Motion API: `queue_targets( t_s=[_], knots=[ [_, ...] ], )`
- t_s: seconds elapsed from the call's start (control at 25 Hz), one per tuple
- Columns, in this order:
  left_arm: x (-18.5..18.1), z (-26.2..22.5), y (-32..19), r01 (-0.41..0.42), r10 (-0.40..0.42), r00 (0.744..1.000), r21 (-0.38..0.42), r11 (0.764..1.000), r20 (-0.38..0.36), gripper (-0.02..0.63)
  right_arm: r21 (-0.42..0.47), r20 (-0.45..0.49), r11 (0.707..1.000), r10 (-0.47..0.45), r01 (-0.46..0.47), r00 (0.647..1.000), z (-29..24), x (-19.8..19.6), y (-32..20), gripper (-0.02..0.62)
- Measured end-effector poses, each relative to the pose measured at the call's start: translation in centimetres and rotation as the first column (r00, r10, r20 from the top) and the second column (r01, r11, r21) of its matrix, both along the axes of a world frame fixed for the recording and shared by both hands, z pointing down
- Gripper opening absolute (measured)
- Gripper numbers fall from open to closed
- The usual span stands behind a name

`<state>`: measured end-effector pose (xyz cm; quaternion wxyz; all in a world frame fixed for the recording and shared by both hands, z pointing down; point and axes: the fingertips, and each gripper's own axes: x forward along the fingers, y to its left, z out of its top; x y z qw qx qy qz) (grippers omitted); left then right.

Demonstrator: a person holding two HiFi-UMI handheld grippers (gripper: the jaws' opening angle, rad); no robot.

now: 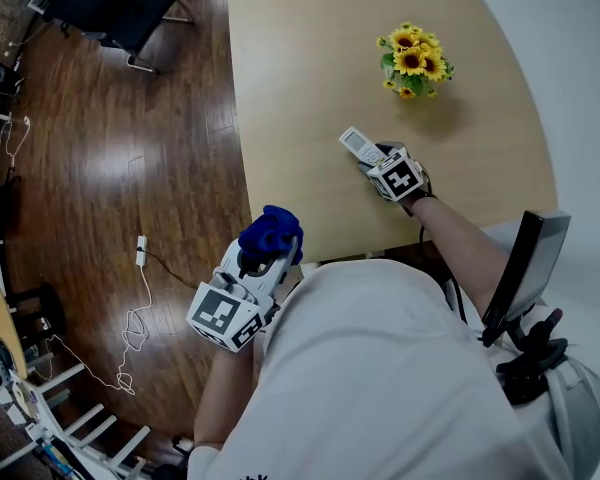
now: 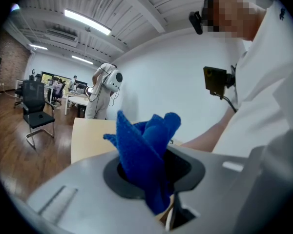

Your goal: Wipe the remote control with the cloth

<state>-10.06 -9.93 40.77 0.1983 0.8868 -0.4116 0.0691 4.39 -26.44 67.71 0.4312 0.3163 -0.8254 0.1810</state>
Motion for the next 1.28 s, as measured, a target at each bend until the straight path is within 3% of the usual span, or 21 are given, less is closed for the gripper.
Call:
queue_targets(
  t_s=[0.28,1.28],
  knots=[
    [-0.4,0.8,0.7,0.013,-0.013,1.000,-0.024,1.000,0.011,0.109,-0.025,-0.037,1.000,-0.018,0.017,0.999,2.8,0.0,0.0,0.261],
    [-1.5,1.1,1.1,0.009,-0.010,1.000,-0.057,0.998,-0.006,0.109,-0.107,-0.092,0.994,0.024,-0.034,0.995,4.9,1.7,0.7,0.265]
  ],
)
